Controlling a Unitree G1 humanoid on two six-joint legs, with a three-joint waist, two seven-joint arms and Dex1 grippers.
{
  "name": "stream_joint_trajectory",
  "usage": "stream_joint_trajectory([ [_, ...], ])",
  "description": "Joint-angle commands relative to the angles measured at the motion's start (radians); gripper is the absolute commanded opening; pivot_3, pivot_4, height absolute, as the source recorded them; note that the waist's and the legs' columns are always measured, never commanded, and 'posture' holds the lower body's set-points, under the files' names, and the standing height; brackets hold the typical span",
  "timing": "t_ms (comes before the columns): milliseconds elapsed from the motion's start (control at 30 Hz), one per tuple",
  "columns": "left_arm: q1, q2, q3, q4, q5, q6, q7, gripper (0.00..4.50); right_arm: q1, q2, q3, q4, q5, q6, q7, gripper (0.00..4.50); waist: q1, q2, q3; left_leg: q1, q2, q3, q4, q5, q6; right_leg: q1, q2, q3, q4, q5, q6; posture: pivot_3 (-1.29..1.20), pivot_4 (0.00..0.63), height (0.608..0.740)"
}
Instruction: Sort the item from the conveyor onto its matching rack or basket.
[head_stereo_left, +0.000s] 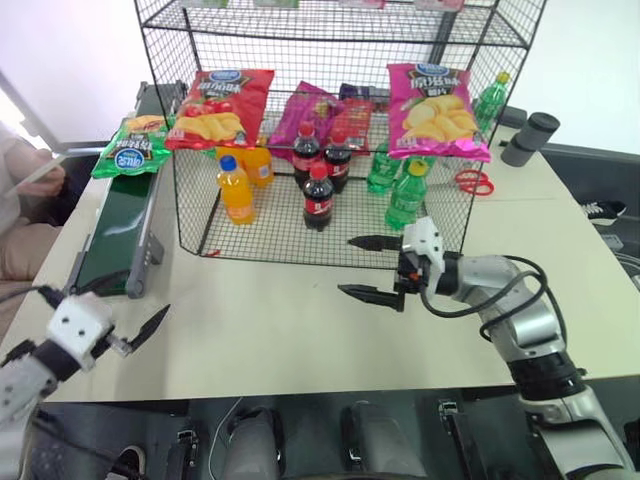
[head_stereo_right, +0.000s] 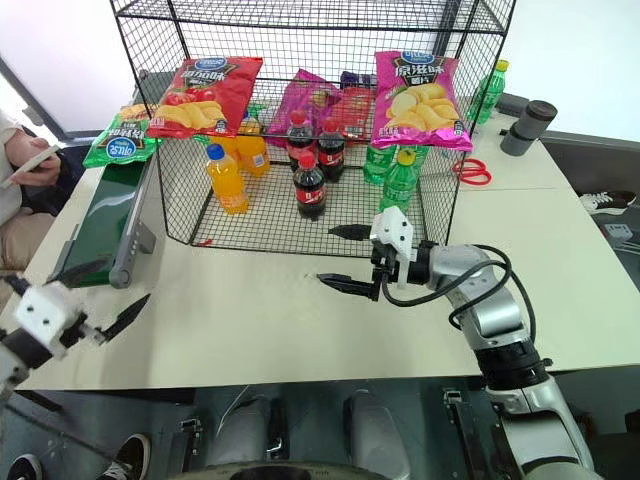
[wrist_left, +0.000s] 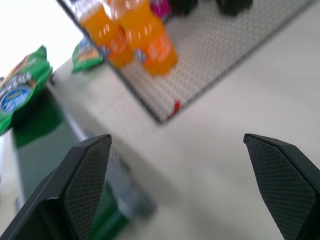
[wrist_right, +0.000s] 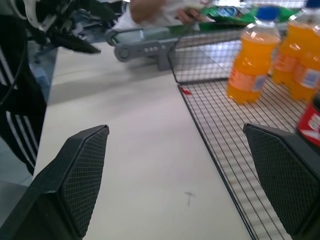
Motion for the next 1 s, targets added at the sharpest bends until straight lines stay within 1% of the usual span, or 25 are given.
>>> stream_joint_trajectory([
  [33,0.062,0.026,0.082,0.003,0.195,-0.172,0.107,4.5,-0.047,0.019,0.006,0.037,0.007,-0.018,0.039,4.48,0.004,-0.001,0.0,0.0,0.0,0.0,0.0,0.0,0.0,0.0,0.0,0.0,0.0,0.0,0.0,0.0,0.15,0.74],
  [133,0.09,0.054,0.129,0.035,0.337,-0.255,0.204,4.5,-0.063,0.03,0.014,0.061,-0.006,-0.035,0.05,4.48,0.009,-0.002,-0.001,0.0,0.0,0.0,0.0,0.0,0.0,0.0,-0.001,0.0,-0.001,-0.002,-0.004,0.0,0.15,0.74],
  [200,0.101,0.073,0.149,0.058,0.404,-0.3,0.256,4.5,-0.071,0.04,0.016,0.069,-0.008,-0.033,0.051,4.48,0.007,-0.002,-0.001,0.0,0.0,0.0,0.0,0.0,0.0,0.0,-0.002,-0.001,-0.001,-0.001,-0.005,0.0,0.15,0.74],
  [300,0.094,0.116,0.185,0.103,0.513,-0.327,0.349,4.5,-0.069,0.058,0.027,0.059,-0.003,-0.02,0.051,4.48,0.003,-0.002,-0.001,0.0,0.0,0.001,0.0,0.0,0.0,0.0,-0.002,-0.001,-0.001,-0.001,-0.005,0.0,0.15,0.74],
  [367,0.085,0.152,0.179,0.143,0.566,-0.34,0.391,4.5,-0.062,0.065,0.035,0.048,-0.011,-0.019,0.045,4.48,0.002,-0.002,-0.001,0.0,0.0,0.001,-0.001,0.0,0.0,0.0,-0.002,-0.001,-0.001,-0.001,-0.005,0.0,0.15,0.74],
  [500,0.05,0.186,0.15,0.214,0.588,-0.334,0.448,4.5,-0.052,0.07,0.049,0.041,-0.031,-0.034,0.04,4.48,0.001,-0.002,-0.001,0.0,0.0,0.002,-0.001,0.0,0.0,-0.001,-0.002,-0.001,-0.001,-0.001,-0.004,0.0,0.15,0.74],
  [600,0.03,0.224,0.121,0.295,0.644,-0.362,0.509,4.5,-0.065,0.08,0.047,0.06,-0.038,-0.051,0.039,4.48,0.001,-0.002,-0.001,0.0,0.0,0.003,-0.002,0.0,0.0,-0.001,-0.002,-0.002,-0.001,0.0,-0.002,0.0,0.15,0.74],
  [667,0.006,0.247,0.1,0.348,0.65,-0.373,0.54,4.5,-0.076,0.074,0.032,0.065,-0.026,-0.048,0.05,4.48,0.001,-0.002,-0.001,0.0,0.001,0.003,-0.002,0.0,0.0,-0.002,-0.002,-0.002,-0.001,0.0,-0.002,0.0,0.15,0.74],
  [767,-0.029,0.272,0.061,0.397,0.664,-0.386,0.578,4.5,-0.063,0.057,0.014,0.026,0.042,-0.002,0.099,4.48,0.003,-0.002,-0.002,0.0,0.0,0.003,-0.002,0.0,0.0,-0.002,-0.003,-0.002,-0.001,0.001,-0.002,0.0,0.15,0.74],
  [833,-0.049,0.286,0.037,0.408,0.679,-0.393,0.601,4.5,-0.046,0.048,-0.007,-0.027,0.131,0.093,0.125,4.48,0.005,-0.002,-0.002,0.0,0.001,0.004,-0.002,0.0,0.0,-0.002,-0.003,-0.002,-0.001,0.001,-0.002,0.0,0.15,0.74],
  [1000,-0.077,0.305,-0.005,0.422,0.688,-0.393,0.633,4.5,-0.031,0.065,-0.03,-0.071,0.168,0.128,0.083,4.48,0.003,-0.003,-0.002,0.0,0.001,0.003,-0.002,0.0,0.0,-0.002,-0.003,-0.002,-0.001,0.001,-0.002,0.0,0.15,0.74],
])
